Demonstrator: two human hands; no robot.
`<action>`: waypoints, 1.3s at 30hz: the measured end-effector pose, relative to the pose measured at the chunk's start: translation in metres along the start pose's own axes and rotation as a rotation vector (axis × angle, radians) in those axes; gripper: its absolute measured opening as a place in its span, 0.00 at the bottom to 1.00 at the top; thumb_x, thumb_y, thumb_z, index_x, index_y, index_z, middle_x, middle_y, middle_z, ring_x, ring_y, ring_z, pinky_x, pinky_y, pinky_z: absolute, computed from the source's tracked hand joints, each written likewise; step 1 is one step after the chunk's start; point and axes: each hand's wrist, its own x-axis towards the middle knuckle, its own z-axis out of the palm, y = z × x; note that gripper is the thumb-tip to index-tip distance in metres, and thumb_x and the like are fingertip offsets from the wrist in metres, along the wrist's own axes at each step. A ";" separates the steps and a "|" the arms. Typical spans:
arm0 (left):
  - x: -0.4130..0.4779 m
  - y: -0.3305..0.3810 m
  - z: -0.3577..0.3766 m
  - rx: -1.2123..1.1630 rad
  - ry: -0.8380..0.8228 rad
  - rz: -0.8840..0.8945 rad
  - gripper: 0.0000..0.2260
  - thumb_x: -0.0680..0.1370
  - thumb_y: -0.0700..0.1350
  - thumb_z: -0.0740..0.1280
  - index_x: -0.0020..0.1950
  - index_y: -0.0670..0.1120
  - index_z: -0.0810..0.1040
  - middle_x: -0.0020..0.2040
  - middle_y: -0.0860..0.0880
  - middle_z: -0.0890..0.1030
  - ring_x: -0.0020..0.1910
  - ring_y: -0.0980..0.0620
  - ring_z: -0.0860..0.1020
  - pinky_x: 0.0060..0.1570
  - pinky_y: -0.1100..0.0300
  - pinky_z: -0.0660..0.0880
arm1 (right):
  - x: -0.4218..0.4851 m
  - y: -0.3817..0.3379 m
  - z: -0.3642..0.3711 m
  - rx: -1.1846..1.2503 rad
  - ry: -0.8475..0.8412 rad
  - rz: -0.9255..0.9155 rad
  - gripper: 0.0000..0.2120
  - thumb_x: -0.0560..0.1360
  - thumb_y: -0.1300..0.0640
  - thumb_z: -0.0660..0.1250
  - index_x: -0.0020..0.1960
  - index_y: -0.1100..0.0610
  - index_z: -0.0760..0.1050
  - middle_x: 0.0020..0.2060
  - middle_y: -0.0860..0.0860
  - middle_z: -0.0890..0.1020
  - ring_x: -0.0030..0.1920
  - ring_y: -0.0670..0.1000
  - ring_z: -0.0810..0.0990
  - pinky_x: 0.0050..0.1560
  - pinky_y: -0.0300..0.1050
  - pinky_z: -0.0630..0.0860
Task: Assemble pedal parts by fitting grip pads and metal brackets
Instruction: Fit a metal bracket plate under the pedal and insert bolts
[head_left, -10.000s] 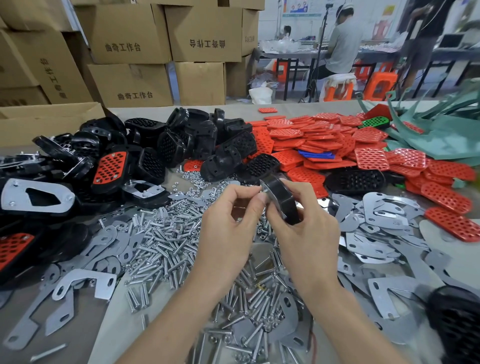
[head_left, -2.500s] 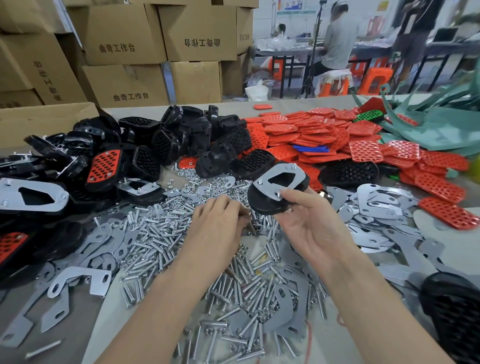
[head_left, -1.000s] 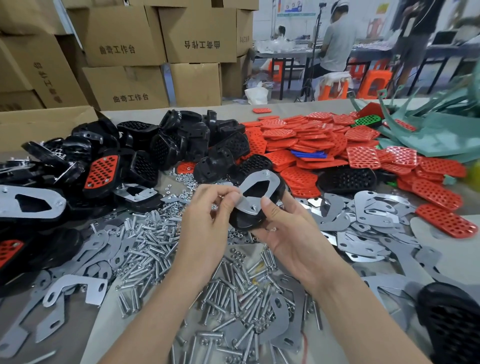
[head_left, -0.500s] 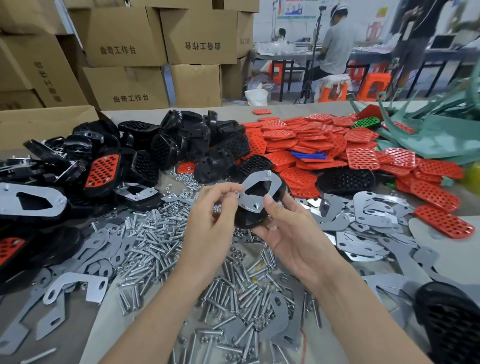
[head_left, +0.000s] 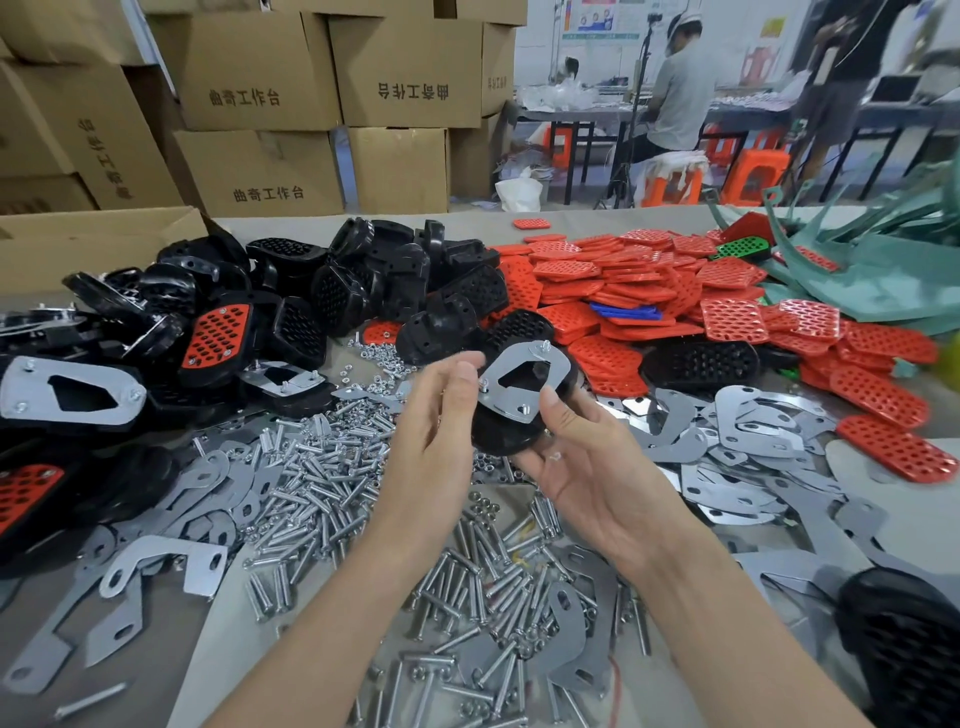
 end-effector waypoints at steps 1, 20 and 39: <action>-0.001 0.001 0.001 -0.015 0.005 -0.007 0.13 0.83 0.60 0.57 0.59 0.58 0.77 0.52 0.63 0.82 0.52 0.67 0.79 0.47 0.77 0.72 | 0.000 0.000 0.000 0.008 0.009 0.000 0.21 0.78 0.62 0.69 0.70 0.63 0.75 0.64 0.61 0.83 0.64 0.59 0.83 0.56 0.49 0.83; -0.001 -0.001 0.003 0.012 0.009 -0.005 0.17 0.81 0.62 0.54 0.60 0.58 0.77 0.55 0.58 0.82 0.56 0.63 0.80 0.49 0.75 0.72 | -0.001 -0.002 -0.001 0.015 -0.014 0.011 0.22 0.80 0.62 0.67 0.73 0.63 0.72 0.66 0.61 0.82 0.66 0.59 0.82 0.56 0.48 0.83; -0.005 -0.001 0.006 0.047 0.003 -0.004 0.14 0.82 0.61 0.54 0.59 0.60 0.77 0.57 0.57 0.81 0.58 0.64 0.78 0.52 0.72 0.72 | 0.001 0.000 -0.005 0.044 -0.053 -0.002 0.22 0.78 0.62 0.69 0.71 0.64 0.73 0.64 0.61 0.83 0.63 0.58 0.84 0.56 0.48 0.83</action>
